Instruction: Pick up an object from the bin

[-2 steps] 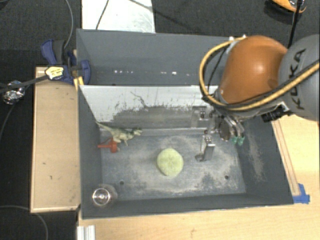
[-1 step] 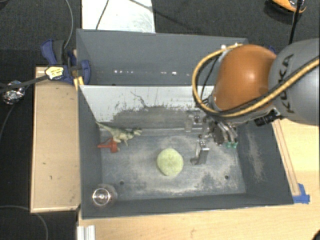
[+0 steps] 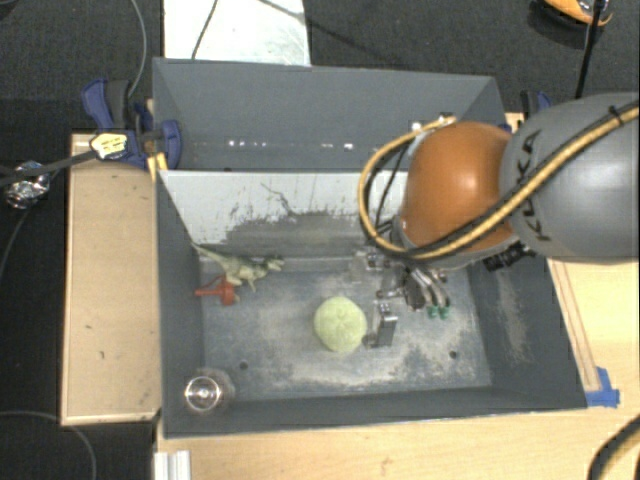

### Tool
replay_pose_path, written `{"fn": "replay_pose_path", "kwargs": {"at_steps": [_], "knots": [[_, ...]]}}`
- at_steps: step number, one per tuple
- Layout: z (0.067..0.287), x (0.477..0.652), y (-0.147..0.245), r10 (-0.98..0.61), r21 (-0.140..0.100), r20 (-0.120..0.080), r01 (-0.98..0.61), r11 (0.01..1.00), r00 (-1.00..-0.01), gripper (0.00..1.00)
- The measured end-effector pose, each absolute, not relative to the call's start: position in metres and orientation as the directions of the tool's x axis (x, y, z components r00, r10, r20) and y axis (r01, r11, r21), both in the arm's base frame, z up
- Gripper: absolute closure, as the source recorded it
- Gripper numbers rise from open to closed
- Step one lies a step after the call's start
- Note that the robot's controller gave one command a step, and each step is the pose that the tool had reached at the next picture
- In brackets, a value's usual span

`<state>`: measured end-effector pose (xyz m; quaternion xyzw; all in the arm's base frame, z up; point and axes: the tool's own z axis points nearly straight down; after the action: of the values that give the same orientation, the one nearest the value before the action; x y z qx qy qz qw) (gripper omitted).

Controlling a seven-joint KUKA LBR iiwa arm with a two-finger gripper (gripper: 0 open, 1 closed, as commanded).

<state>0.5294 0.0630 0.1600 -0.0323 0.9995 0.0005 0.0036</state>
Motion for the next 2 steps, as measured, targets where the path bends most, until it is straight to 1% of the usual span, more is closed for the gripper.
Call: {"fn": "replay_pose_path", "kwargs": {"at_steps": [1, 2], "knots": [[0.103, 0.525, 0.074, -0.175, -0.001, -0.015, -0.175, 0.985, -0.984, 0.00], [0.090, 0.525, 0.077, -0.193, -0.001, -0.010, -0.193, 0.981, -0.981, 0.00]]}}
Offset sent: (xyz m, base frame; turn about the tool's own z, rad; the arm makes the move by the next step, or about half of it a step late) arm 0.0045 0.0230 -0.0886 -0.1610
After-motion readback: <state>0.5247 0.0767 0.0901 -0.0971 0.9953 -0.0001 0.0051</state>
